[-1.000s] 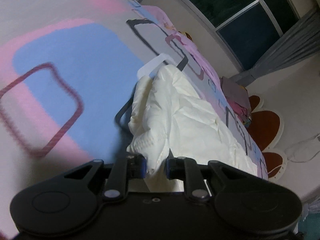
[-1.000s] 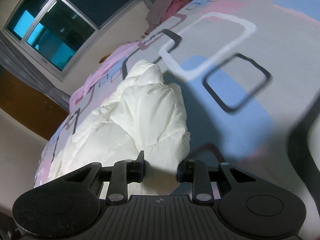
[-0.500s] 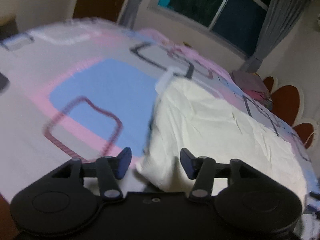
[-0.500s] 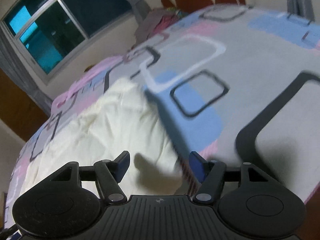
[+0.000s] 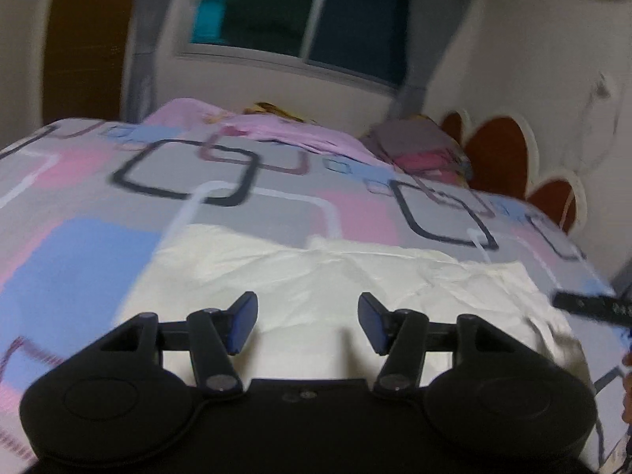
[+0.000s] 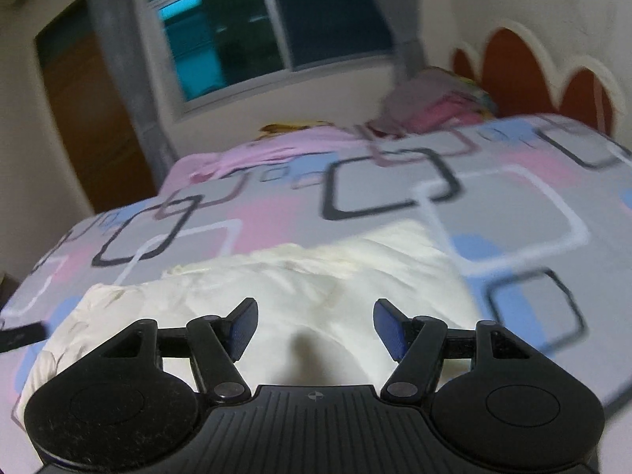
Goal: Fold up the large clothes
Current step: 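Open both grippers and smooth the jacket flat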
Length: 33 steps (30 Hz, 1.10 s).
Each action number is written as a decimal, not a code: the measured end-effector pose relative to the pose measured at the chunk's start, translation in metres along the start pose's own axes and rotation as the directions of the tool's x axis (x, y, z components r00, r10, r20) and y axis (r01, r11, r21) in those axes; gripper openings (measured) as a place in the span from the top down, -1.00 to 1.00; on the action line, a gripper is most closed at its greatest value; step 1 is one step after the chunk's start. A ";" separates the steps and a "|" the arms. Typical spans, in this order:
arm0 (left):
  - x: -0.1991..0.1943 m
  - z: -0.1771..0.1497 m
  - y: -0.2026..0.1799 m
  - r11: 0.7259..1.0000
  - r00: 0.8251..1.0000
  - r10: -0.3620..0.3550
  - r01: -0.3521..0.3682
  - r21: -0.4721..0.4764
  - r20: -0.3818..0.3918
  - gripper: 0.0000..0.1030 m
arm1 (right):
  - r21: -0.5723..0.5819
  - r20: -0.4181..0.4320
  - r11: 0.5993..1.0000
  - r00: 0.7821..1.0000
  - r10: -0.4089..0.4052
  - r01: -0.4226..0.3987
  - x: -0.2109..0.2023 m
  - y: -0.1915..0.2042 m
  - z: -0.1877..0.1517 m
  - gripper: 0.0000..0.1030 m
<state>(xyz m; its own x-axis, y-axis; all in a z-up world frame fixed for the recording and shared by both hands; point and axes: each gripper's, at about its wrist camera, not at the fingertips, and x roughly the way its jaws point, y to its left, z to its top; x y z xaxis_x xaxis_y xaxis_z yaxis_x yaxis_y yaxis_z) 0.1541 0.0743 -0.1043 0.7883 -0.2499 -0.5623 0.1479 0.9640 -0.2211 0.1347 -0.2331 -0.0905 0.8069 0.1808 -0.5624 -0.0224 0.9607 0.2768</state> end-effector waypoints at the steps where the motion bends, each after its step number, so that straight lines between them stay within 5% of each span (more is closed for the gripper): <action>1: 0.011 0.000 -0.005 1.000 1.000 0.000 0.000 0.006 -0.013 -0.07 | -0.016 0.000 1.000 1.000 0.004 -0.004 0.011 0.006 0.001 -0.27; 9: 0.083 -0.017 -0.002 0.991 0.989 0.136 -0.135 0.024 -0.064 -0.09 | -0.139 -0.044 0.986 0.995 -0.094 0.087 0.097 0.013 -0.007 -0.27; 16: 0.099 -0.031 0.008 0.989 0.986 0.148 -0.147 0.022 -0.077 -0.11 | -0.134 -0.101 0.987 0.989 -0.104 0.090 0.143 -0.007 -0.033 -0.28; 22: 0.094 -0.025 0.005 0.987 0.982 0.162 -0.160 0.020 -0.102 -0.11 | -0.110 -0.114 0.991 0.989 -0.090 0.078 0.129 -0.005 -0.020 -0.28; 27: 0.075 -0.018 0.006 0.983 0.979 0.181 -0.182 -0.009 -0.096 -0.50 | -0.103 -0.044 0.994 0.999 -0.030 0.025 0.092 0.019 -0.009 -0.28; 33: 0.051 -0.009 0.015 0.978 0.974 0.208 -0.210 -0.013 -0.090 -0.63 | -0.172 -0.044 0.985 0.999 0.021 -0.029 0.075 0.060 -0.019 -0.28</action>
<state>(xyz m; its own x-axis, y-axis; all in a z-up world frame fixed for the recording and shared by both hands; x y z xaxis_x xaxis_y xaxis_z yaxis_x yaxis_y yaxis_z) 0.1906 0.0752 -0.1435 0.7448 -0.0506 -0.6654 -0.0293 0.9937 -0.1084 0.1831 -0.1578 -0.1309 0.7792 0.2105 -0.5904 -0.1465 0.9770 0.1549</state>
